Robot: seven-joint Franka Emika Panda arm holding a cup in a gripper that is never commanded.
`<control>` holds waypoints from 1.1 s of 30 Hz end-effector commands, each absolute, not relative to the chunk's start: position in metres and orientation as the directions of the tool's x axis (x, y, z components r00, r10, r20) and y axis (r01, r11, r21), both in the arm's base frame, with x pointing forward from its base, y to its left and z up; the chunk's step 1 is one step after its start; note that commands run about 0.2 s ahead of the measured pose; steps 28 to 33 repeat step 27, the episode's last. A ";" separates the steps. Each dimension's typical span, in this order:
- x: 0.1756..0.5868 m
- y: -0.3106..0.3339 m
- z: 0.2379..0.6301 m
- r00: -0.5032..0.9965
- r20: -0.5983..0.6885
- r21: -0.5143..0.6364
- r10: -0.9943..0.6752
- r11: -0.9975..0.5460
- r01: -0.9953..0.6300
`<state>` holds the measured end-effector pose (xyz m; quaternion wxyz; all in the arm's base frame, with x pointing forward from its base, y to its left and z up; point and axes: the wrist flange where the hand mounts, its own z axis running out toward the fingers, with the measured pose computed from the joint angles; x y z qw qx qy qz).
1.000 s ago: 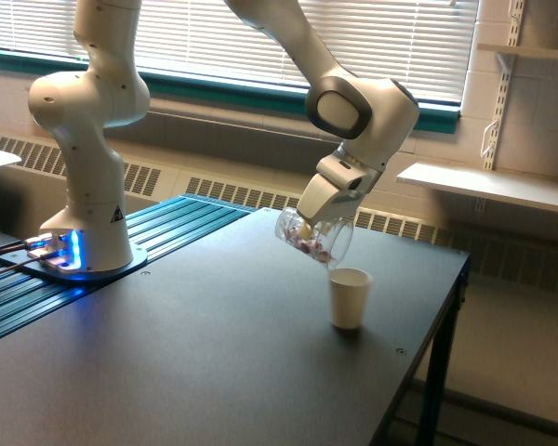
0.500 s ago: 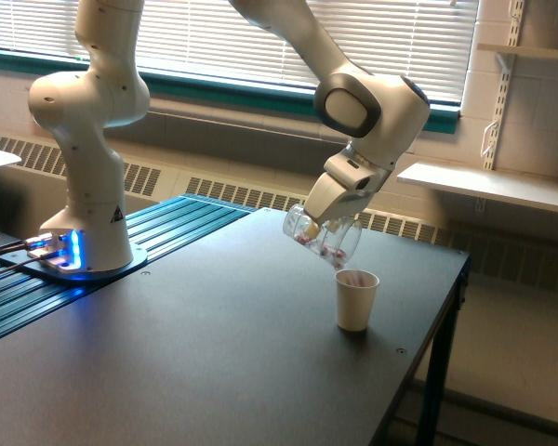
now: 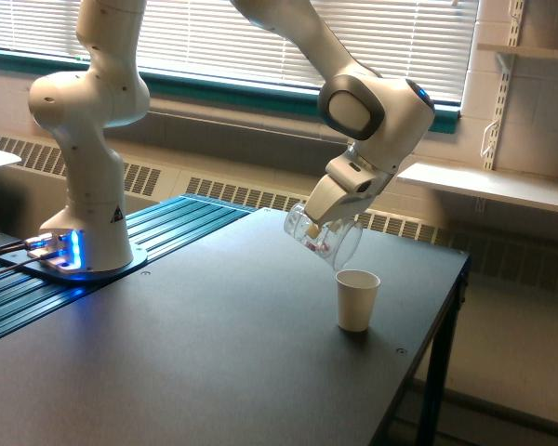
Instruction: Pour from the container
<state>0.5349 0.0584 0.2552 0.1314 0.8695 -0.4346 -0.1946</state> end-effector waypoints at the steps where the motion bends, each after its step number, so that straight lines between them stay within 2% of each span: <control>1: 0.538 0.060 0.258 0.529 -0.224 0.408 -0.818 -0.572 -0.712; 17: 0.541 0.057 0.262 0.507 -0.243 0.399 -0.827 -0.561 -0.725; 33: 0.543 0.055 0.265 0.510 -0.206 0.382 -0.835 -0.549 -0.744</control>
